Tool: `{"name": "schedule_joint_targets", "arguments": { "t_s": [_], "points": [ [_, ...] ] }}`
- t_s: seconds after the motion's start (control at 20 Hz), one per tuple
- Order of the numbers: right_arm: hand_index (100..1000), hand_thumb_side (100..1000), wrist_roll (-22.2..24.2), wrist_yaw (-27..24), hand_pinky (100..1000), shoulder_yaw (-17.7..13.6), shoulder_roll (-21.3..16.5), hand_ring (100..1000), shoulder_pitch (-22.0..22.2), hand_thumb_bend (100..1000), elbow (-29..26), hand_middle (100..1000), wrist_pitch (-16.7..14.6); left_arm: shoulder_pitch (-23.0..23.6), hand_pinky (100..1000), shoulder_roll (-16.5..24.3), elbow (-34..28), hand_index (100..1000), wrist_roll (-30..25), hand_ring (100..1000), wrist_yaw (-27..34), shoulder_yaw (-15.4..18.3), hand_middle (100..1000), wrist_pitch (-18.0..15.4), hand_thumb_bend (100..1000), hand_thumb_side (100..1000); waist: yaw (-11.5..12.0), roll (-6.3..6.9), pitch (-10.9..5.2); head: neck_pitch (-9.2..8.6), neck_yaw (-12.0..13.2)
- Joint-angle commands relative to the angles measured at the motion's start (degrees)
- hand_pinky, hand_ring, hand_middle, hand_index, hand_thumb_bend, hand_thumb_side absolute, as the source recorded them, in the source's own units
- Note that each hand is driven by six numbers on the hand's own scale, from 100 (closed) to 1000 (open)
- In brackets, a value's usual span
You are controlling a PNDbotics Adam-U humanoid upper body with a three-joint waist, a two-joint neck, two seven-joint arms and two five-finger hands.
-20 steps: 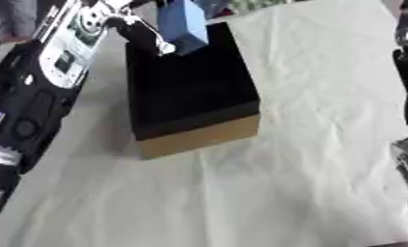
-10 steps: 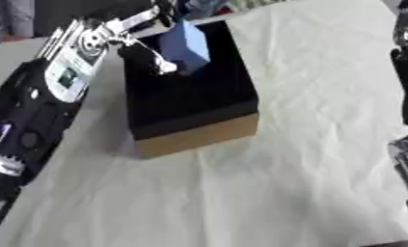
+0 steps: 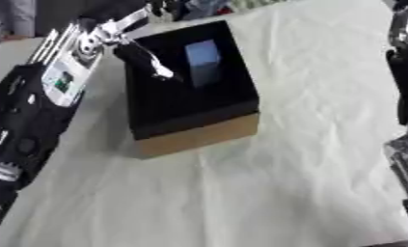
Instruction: Pick up objects on the table and place them in the box.
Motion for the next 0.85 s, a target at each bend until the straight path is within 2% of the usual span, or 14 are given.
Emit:
{"name": "schedule_joint_targets", "arguments": {
  "t_s": [0.05,0.2,0.3,0.35,0.55,0.7,0.85],
  "points": [
    [796,435,-0.1,-0.2,855,-0.2,0.0,812,-0.5,100,-0.9,591,0.0,-0.7,962,1.7,-1.8,946,0.4,868,0.8,0.9,843,0.5,787,368,0.2,-0.68,-1.89,0.10,0.0],
    [795,434,-0.1,-0.1,854,-0.3,0.0,812,-0.4,100,-0.9,591,0.1,0.0,962,1.8,-4.1,931,1.5,854,3.3,1.6,828,1.6,686,352,0.5,-0.97,-2.31,0.39,-0.1],
    [795,434,-0.1,-0.1,854,-0.4,0.1,812,-0.3,100,-0.9,591,0.1,0.4,961,2.0,-5.9,930,2.2,853,4.8,1.7,827,2.8,673,349,0.6,-1.05,-2.46,0.52,-0.2],
    [795,432,-0.1,0.0,853,-0.5,0.0,811,-0.2,100,-0.9,592,0.1,1.1,973,2.4,-7.7,931,2.8,836,6.3,2.2,816,3.3,512,329,1.0,-1.20,-2.73,0.79,-0.5],
    [794,429,-0.4,0.5,852,-1.2,-0.2,810,0.4,100,-0.9,593,0.1,6.1,976,5.3,-20.5,926,4.5,809,17.6,4.5,802,8.3,356,298,2.6,-1.66,-3.64,1.57,-1.5],
    [793,427,-0.6,0.8,852,-1.7,-0.1,810,0.5,100,-0.9,594,0.1,11.1,967,7.5,-31.5,919,6.7,791,26.4,6.2,792,12.0,320,285,3.7,-2.22,-4.27,1.91,-2.2],
    [793,425,-0.7,1.1,851,-2.1,0.1,809,0.5,100,-0.9,595,0.0,16.0,953,9.1,-39.9,916,9.4,770,32.7,7.7,780,15.1,260,260,4.4,-2.82,-4.75,2.01,-2.7]
  ]
}}
